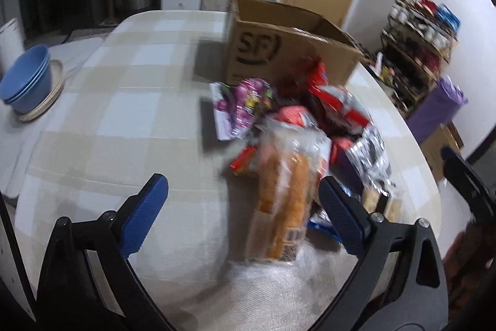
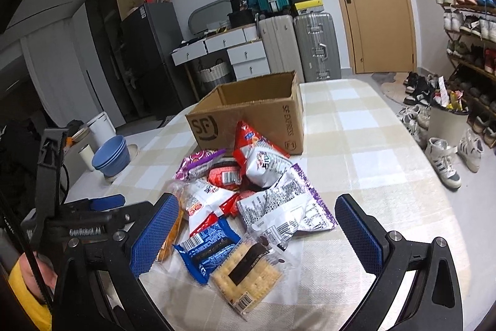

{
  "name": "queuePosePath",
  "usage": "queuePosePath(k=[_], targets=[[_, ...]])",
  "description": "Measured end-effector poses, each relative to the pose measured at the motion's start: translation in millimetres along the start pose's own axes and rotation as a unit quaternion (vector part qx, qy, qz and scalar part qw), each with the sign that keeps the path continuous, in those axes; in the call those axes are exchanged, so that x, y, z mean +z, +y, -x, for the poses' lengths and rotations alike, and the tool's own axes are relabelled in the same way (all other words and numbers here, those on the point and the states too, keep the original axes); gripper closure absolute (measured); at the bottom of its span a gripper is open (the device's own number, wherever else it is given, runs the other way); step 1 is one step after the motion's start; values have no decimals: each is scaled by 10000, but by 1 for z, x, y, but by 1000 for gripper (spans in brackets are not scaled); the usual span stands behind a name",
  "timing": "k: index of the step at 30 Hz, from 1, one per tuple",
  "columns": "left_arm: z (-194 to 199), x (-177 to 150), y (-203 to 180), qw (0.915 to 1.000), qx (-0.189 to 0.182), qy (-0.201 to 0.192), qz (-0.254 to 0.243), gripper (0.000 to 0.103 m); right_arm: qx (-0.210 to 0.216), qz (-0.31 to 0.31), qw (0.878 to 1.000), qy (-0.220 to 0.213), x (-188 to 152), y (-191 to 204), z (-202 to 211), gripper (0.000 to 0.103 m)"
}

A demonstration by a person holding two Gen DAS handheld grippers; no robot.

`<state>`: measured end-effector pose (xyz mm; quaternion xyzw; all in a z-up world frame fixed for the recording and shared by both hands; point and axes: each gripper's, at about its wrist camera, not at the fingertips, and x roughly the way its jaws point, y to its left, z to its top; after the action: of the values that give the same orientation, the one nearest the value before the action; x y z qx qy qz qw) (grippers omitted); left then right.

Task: Organize snacks
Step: 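Grasp the orange bread bag with the left tool while the right tool grasps a cracker pack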

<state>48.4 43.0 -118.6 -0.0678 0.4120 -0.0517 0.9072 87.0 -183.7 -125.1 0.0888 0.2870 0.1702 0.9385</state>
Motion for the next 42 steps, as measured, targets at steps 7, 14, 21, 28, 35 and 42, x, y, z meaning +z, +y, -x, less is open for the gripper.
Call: queuePosePath(k=[7, 14, 21, 28, 35, 42], targets=[[-34, -7, -17, 9988, 41, 320, -357, 20, 43, -91, 9998, 153, -6, -8, -17, 0], [-54, -13, -13, 9973, -78, 628, -376, 65, 54, -184, 9996, 229, -8, -13, -21, 0], [-44, -14, -8, 9973, -318, 532, -384, 69, 223, -291, 9985, 405, -15, -15, -22, 0], [-28, -12, -2, 9981, -343, 391, -328, 69, 140, -455, 9954, 830, -28, -18, -31, 0], [-18, -16, 8, 9985, -394, 315, -198, 69, 135, -565, 9891, 1351, -43, -16, -55, 17], [-14, -18, 19, 9985, -463, 283, -101, 69, -82, -336, 9874, 1542, -50, -7, -68, 35]])
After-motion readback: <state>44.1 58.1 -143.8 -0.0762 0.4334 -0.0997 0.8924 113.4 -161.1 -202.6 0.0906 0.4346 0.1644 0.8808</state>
